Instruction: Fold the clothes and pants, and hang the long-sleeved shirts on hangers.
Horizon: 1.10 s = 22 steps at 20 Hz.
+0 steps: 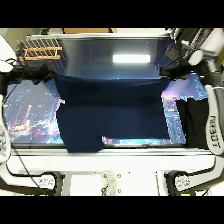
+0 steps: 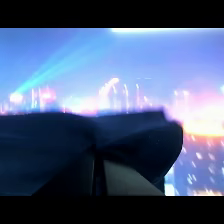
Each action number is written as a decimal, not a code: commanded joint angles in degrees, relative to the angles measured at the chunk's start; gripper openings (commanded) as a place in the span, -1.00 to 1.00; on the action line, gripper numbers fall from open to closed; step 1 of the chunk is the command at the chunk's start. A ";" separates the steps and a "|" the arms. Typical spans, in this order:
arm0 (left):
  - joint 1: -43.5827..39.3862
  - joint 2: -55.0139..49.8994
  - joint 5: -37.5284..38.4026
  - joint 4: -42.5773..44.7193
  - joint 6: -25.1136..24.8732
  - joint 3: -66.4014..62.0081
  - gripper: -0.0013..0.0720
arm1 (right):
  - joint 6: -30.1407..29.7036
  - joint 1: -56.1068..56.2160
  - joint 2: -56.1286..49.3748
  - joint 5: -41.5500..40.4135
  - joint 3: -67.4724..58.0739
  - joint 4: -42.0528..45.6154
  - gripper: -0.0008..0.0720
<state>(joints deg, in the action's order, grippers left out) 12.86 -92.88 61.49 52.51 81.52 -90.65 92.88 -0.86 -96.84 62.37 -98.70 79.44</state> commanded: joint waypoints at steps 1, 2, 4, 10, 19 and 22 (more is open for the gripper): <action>-0.02 -10.32 0.11 -0.09 -0.72 -7.10 -0.95 | 2.64 1.79 -5.51 -10.93 -0.04 -0.11 -0.94; -0.02 -11.72 0.42 0.00 -0.74 -8.79 -0.95 | 3.21 1.77 -5.55 -11.61 -0.02 -0.09 -0.94; -0.02 -12.79 0.28 1.16 -0.72 -10.36 -0.95 | 3.39 1.42 -5.33 -10.14 0.00 0.39 -0.94; -0.15 -7.89 1.07 11.41 -0.24 0.35 -0.95 | 5.55 2.10 -1.79 -6.38 9.09 4.59 -0.94; -0.52 -2.69 -2.67 11.93 2.45 15.32 0.07 | 5.70 3.43 0.63 -1.66 17.73 1.51 0.30; -0.26 2.45 -2.32 12.98 3.17 15.39 0.31 | 5.64 3.21 5.14 2.10 17.73 4.87 0.57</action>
<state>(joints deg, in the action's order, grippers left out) 12.47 -94.04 59.27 64.53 83.11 -76.05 98.61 2.37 -94.89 60.49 -81.43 82.39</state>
